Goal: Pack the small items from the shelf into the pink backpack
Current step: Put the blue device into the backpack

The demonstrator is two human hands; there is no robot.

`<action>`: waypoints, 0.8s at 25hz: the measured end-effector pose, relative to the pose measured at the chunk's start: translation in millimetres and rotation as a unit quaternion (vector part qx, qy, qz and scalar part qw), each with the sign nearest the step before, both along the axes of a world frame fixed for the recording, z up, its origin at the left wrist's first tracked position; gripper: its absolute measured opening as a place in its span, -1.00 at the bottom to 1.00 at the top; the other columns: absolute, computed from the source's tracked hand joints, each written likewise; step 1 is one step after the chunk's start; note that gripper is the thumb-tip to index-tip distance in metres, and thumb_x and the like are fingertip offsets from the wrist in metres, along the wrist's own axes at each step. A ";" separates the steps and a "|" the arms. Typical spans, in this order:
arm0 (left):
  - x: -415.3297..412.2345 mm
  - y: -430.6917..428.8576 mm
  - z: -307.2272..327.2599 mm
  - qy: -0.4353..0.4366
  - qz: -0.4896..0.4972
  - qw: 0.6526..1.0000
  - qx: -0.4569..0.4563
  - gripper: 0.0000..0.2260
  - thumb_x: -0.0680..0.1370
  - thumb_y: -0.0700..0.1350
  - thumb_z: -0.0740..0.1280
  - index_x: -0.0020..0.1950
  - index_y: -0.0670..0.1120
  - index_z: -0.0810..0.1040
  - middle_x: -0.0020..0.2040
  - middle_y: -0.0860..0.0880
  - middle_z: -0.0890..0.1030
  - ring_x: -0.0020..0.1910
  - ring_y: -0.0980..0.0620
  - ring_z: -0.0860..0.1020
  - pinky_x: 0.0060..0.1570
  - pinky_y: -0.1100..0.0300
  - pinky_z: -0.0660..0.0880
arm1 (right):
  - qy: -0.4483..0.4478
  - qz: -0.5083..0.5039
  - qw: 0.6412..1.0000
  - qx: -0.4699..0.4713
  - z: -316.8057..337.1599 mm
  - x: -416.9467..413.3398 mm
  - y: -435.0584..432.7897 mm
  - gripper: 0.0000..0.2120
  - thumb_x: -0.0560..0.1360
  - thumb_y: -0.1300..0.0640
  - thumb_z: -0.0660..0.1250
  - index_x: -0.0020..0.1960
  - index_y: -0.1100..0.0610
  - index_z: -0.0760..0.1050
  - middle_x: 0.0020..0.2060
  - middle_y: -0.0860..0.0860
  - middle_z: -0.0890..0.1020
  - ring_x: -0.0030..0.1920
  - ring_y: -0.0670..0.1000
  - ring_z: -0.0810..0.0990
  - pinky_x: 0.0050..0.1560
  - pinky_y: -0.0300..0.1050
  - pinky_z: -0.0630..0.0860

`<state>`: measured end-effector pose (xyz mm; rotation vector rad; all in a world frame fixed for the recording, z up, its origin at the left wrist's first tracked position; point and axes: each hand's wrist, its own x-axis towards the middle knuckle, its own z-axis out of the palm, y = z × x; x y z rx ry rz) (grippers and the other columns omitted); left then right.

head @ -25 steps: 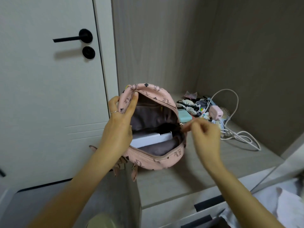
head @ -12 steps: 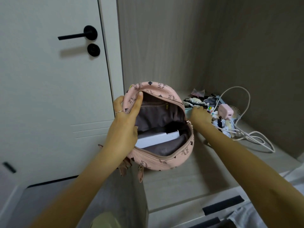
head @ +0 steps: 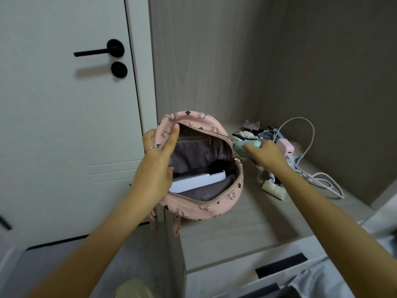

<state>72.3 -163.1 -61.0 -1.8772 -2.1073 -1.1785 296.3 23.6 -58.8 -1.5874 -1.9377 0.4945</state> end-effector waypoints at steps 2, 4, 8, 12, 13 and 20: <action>0.2 0.7 -0.1 0.001 0.004 1.000 -0.002 -0.08 0.38 -0.45 0.32 0.47 0.23 -0.05 0.37 -0.13 0.08 -0.08 -0.18 0.52 -0.06 -0.03 0.55 | 0.167 -0.039 0.984 -0.050 11.4 17.7 -5.8 -0.64 0.33 -0.19 0.22 -0.27 0.12 0.48 -0.27 0.15 0.59 -0.25 0.14 0.58 -0.29 -0.02 0.55; -1.4 2.0 -0.6 0.004 0.008 1.000 -0.006 -0.09 0.38 -0.45 0.32 0.50 0.19 -0.03 0.37 -0.13 0.07 -0.11 -0.15 0.51 -0.07 -0.02 0.55 | 0.297 -0.056 0.948 -0.101 18.0 33.8 -10.9 -0.65 0.43 -0.15 0.25 -0.22 0.15 0.51 -0.28 0.14 0.61 -0.36 0.08 0.58 -0.49 -0.18 0.50; -1.3 1.9 -0.7 0.012 0.009 1.000 -0.003 -0.11 0.38 -0.44 0.33 0.52 0.13 0.00 0.38 -0.15 0.07 -0.10 -0.14 0.51 -0.06 0.05 0.54 | 0.351 -0.048 0.929 -0.107 25.9 53.8 -25.1 -0.58 0.46 -0.15 0.27 -0.22 0.24 0.52 -0.49 0.13 0.59 -0.62 0.01 0.51 -0.62 -0.30 0.36; 0.3 -0.4 -0.2 0.010 0.005 1.000 -0.001 -0.12 0.38 -0.46 0.33 0.52 0.10 0.02 0.39 -0.17 0.08 -0.02 -0.17 0.50 -0.01 0.06 0.52 | 0.140 -0.027 0.988 -0.057 43.1 66.4 -36.0 -0.54 0.43 -0.15 0.35 -0.30 0.28 0.50 -0.49 0.15 0.55 -0.60 0.05 0.52 -0.61 -0.24 0.34; 0.5 -1.0 0.5 0.010 0.006 1.000 -0.001 -0.12 0.38 -0.46 0.33 0.52 0.10 0.02 0.39 -0.17 0.08 -0.02 -0.18 0.51 0.00 0.05 0.52 | 0.039 -0.009 0.999 -0.027 48.4 66.9 -37.4 -0.51 0.44 -0.17 0.35 -0.35 0.27 0.47 -0.52 0.12 0.52 -0.58 0.05 0.50 -0.56 -0.20 0.34; 3.0 -4.0 0.5 0.015 0.006 1.000 -0.005 -0.12 0.38 -0.46 0.32 0.52 0.10 0.01 0.39 -0.18 0.08 0.02 -0.21 0.50 0.02 -0.02 0.53 | -0.203 0.028 0.959 0.193 80.4 66.1 -43.9 -0.49 0.46 -0.25 0.24 -0.30 0.21 0.44 -0.47 0.10 0.48 -0.41 0.09 0.44 -0.48 -0.14 0.22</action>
